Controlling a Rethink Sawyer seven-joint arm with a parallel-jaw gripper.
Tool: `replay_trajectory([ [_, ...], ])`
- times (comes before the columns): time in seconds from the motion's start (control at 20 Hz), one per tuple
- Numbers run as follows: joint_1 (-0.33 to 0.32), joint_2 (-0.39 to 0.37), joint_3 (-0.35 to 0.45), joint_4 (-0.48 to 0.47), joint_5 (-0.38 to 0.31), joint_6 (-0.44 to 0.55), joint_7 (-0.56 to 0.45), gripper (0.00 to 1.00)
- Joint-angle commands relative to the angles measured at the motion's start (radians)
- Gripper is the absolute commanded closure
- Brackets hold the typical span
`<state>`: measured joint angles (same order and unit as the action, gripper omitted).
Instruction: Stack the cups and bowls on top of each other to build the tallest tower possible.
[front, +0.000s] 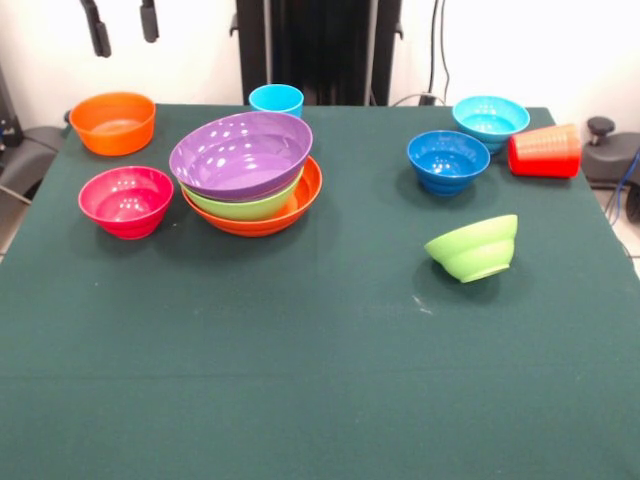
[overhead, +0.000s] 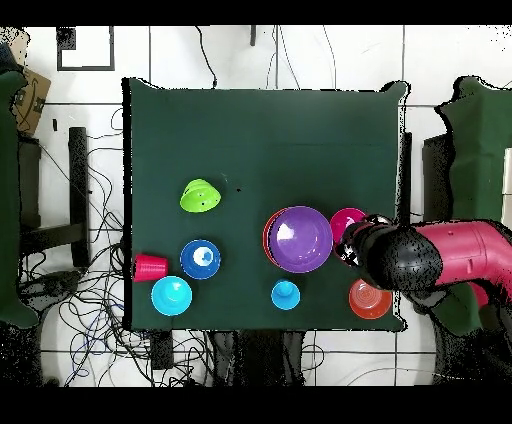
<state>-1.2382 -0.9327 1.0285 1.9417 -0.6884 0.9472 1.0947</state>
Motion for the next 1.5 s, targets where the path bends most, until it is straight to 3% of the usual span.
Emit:
replay_trajectory([
  [0.05, 0.049, -0.028, 0.042, 0.07, 0.035, -0.064, -0.047, 0.0],
  [0.25, 0.019, -0.002, 0.058, 0.077, 0.037, -0.052, -0.123, 0.0],
  [0.4, 0.003, 0.02, 0.068, 0.095, 0.029, -0.09, -0.111, 0.0],
  [0.75, 0.125, 0.003, -0.036, 0.177, -0.05, -0.198, 0.127, 0.0],
  [1.05, 0.162, 0.079, -0.068, 0.186, -0.073, -0.26, 0.066, 0.0],
  [1.5, 0.268, 0.128, -0.174, 0.176, -0.075, -0.269, 0.14, 0.0],
])
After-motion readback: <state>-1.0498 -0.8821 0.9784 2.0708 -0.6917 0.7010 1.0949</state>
